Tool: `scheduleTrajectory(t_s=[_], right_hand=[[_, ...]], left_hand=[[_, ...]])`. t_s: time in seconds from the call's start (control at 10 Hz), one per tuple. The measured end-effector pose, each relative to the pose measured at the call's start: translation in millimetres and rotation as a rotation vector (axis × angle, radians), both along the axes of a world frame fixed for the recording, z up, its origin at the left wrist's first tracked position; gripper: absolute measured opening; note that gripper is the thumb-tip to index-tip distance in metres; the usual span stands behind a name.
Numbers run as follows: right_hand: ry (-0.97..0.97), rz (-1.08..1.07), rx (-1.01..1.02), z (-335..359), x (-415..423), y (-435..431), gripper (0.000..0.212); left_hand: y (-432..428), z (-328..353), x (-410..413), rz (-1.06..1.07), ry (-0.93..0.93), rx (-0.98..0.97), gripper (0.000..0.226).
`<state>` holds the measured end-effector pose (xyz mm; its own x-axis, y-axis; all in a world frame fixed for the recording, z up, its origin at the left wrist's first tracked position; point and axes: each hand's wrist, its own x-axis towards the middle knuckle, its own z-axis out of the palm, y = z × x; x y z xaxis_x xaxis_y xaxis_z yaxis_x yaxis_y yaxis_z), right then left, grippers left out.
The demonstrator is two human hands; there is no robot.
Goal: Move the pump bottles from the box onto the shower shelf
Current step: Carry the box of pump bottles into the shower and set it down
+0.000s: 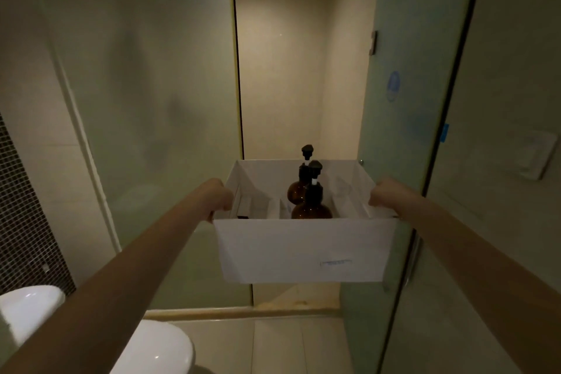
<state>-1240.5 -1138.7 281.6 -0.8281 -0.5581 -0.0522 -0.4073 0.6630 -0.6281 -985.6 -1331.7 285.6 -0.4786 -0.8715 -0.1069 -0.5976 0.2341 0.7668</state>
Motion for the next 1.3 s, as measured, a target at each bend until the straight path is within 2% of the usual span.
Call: scheduleTrajectory(t_s=[0.1, 0.2, 0.3, 0.4, 0.6, 0.7, 0.9, 1.1, 1.2, 1.3], right_hand=[[-0.027, 0.041, 0.048, -5, -31, -33, 0.038], [-0.025, 0.042, 0.038, -14, -64, -70, 0.035], [-0.030, 0.050, 0.012, -21, -99, -104, 0.015], [-0.019, 0.052, 0.044, -23, -136, -140, 0.013], [-0.001, 0.062, 0.023, -24, -202, -208, 0.012], [-0.037, 0.074, 0.008, -27, -228, -238, 0.009], [-0.057, 0.060, 0.015, -37, -279, -299, 0.006], [-0.114, 0.005, -0.022, -51, -334, -368, 0.027], [-0.084, -0.013, -0.032, -52, -361, -401, 0.004], [-0.071, -0.017, -0.024, -51, -388, -430, 0.011]], left_hand=[[-31, -5, -25, -0.019, -0.014, 0.019, 0.021], [-66, -9, -55, -0.033, -0.017, 0.021, 0.014], [-99, -11, -89, -0.033, -0.016, 0.022, 0.008], [-135, -13, -124, -0.028, -0.005, 0.021, 0.019], [-206, -18, -187, -0.032, 0.016, 0.006, 0.022], [-240, -20, -218, -0.021, -0.003, 0.016, 0.011], [-309, -36, -276, -0.046, -0.013, 0.016, 0.013], [-389, -48, -337, -0.083, -0.032, 0.007, 0.022], [-426, -46, -370, -0.101, -0.022, 0.001, 0.023], [-461, -42, -404, -0.114, -0.014, -0.015, 0.023]])
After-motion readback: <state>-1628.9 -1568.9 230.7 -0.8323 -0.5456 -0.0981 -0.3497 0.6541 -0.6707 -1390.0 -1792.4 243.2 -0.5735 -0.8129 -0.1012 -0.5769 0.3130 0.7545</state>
